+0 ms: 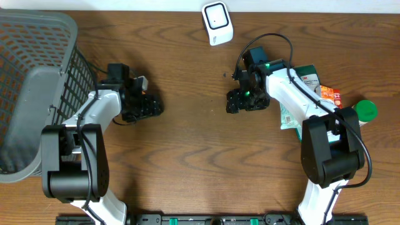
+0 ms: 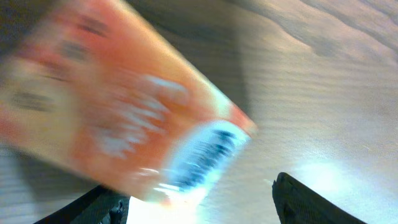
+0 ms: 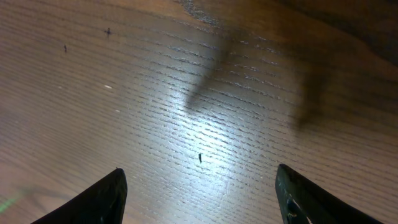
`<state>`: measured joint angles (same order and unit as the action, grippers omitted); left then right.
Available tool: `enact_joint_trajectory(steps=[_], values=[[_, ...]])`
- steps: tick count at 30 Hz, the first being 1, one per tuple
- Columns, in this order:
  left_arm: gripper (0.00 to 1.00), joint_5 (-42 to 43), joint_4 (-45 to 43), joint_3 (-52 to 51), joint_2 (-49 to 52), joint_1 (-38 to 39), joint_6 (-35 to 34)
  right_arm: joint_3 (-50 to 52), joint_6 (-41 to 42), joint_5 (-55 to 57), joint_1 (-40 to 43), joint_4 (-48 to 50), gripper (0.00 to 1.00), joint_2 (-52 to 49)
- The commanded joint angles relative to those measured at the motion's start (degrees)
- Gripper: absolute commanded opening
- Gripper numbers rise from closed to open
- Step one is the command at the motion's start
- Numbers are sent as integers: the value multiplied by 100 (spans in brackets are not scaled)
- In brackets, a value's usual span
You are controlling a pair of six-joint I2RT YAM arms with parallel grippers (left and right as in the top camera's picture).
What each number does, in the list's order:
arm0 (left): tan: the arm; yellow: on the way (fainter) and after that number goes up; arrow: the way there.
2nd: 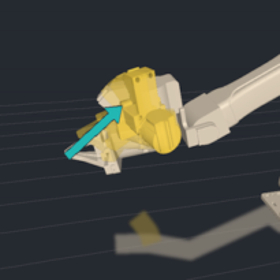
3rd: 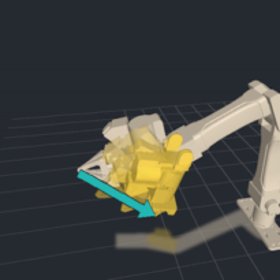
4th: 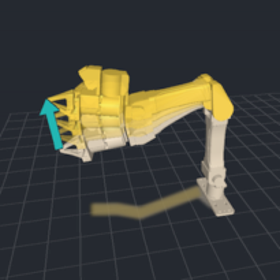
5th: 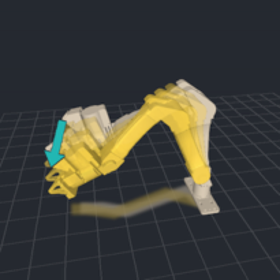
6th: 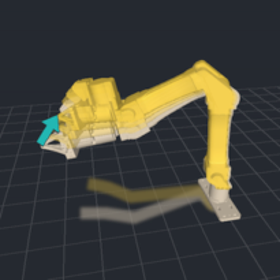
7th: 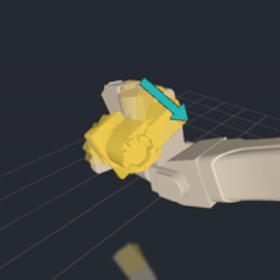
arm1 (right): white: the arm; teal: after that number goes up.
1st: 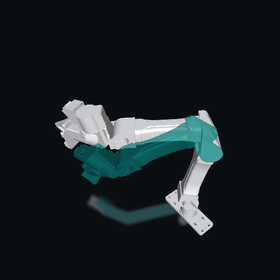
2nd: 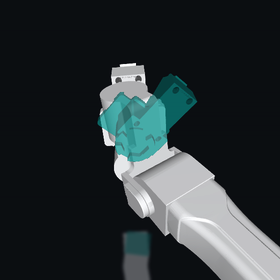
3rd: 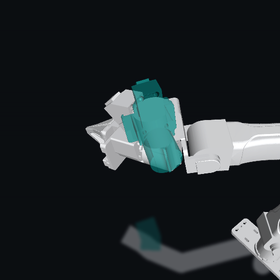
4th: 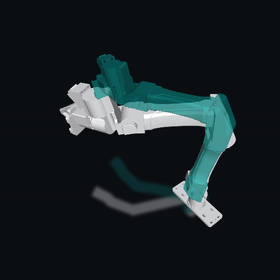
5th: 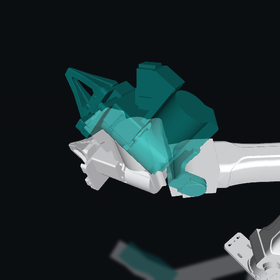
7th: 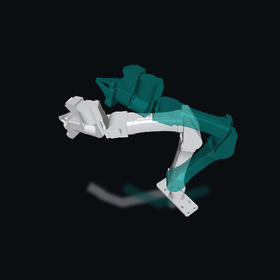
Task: Scan the item barcode
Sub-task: 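Grasp the orange Kleenex tissue pack near the basket with the left gripper, then carry the tissue pack with the left gripper toward the right gripper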
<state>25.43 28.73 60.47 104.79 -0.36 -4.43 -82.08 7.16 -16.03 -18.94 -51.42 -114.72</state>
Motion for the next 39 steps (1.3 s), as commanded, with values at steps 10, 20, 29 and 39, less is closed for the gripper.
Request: enact_joint_trajectory(steps=[10,20,29,39], values=[[75,-881,-227,-2,-179,741,-1355,-92,-63,15,-66,-2,72,94],[75,-2774,-474,-33,-953,745,-1215,-90,-61,76,-66,4,73,94],[75,-3407,-1648,-57,-133,741,-1244,-61,-61,76,-66,81,73,92],[73,-1191,-621,-57,-111,944,-1412,-61,-61,76,-66,72,73,92]])
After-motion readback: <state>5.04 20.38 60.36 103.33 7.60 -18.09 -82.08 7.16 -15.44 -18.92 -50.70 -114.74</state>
